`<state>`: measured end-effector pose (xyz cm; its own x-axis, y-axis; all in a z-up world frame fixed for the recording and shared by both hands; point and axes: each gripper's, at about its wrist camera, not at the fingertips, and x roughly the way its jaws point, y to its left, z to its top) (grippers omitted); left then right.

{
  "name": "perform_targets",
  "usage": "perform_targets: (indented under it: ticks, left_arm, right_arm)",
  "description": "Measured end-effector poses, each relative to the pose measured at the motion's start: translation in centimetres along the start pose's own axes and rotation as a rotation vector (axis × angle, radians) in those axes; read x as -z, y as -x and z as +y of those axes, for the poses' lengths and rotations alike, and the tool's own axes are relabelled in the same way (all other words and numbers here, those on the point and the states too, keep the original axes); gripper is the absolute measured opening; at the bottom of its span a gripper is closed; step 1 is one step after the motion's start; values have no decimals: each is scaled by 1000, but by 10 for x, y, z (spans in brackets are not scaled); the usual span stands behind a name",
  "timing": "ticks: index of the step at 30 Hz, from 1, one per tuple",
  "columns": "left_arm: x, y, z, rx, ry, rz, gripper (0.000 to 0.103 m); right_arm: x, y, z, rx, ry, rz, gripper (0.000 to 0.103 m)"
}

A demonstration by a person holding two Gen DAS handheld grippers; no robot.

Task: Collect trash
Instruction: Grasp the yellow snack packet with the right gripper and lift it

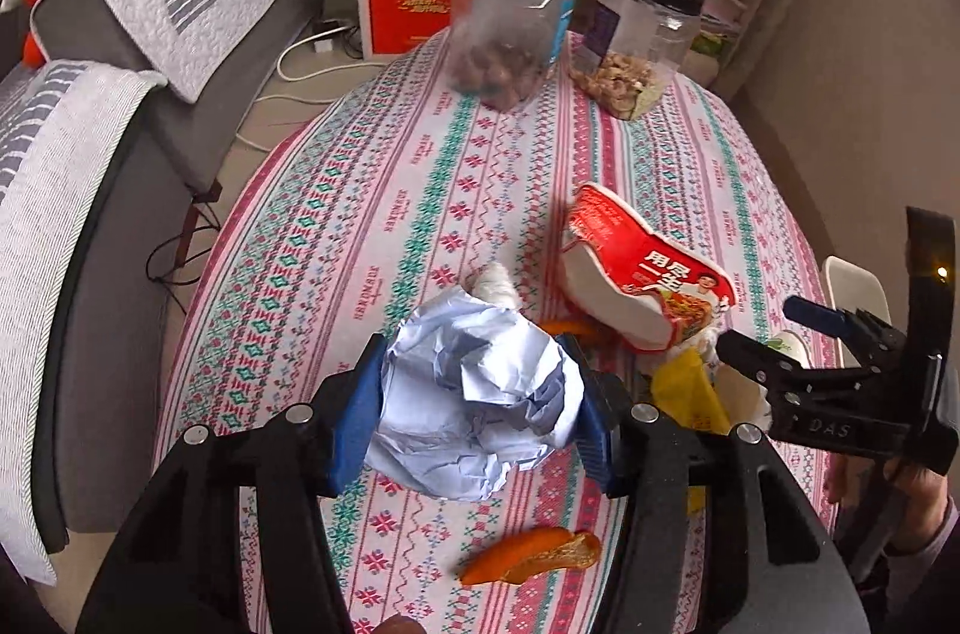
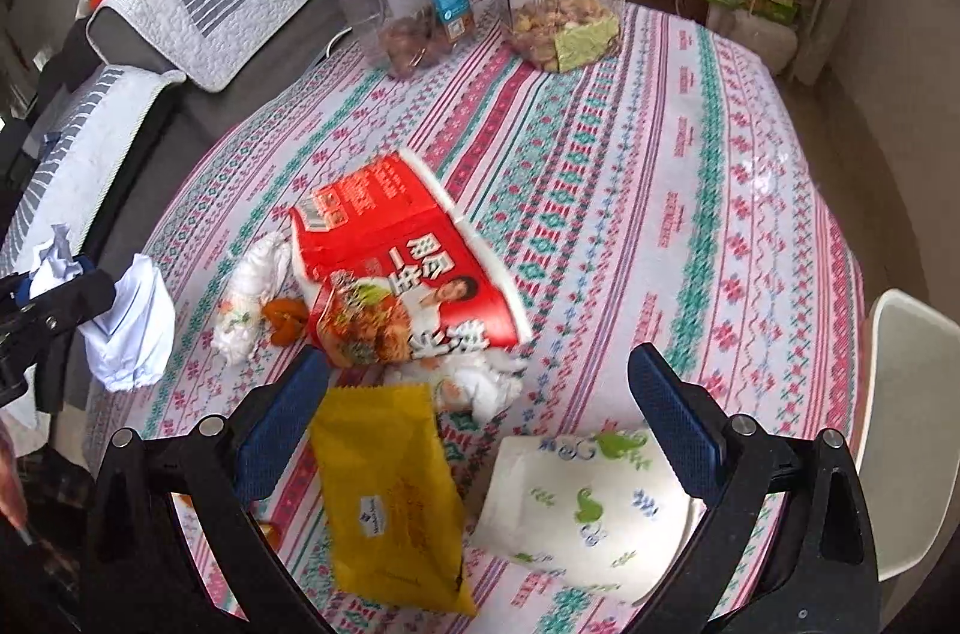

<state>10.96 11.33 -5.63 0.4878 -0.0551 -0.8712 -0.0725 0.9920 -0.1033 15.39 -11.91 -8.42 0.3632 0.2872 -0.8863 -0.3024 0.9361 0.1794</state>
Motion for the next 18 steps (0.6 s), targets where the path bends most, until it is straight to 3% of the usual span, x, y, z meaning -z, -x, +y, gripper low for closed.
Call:
perform_targets:
  ticks: [6, 13, 14, 16, 18]
  left_arm:
    - [5, -2, 18, 16, 50, 42, 55]
    - [10, 4, 11, -6, 12, 13, 56]
    - [11, 2, 12, -5, 13, 19, 56]
    - [13, 0, 13, -7, 14, 25, 56]
    - [13, -2, 13, -10, 14, 26, 56]
  right_arm:
    - [25, -1, 39, -35, 115, 27, 96]
    - [30, -42, 48, 82, 223, 97, 92]
    - [32, -48, 47, 77, 222, 130, 85]
    - [35, -47, 51, 116, 272, 108, 76]
    - [34, -43, 52, 83, 271, 105, 46]
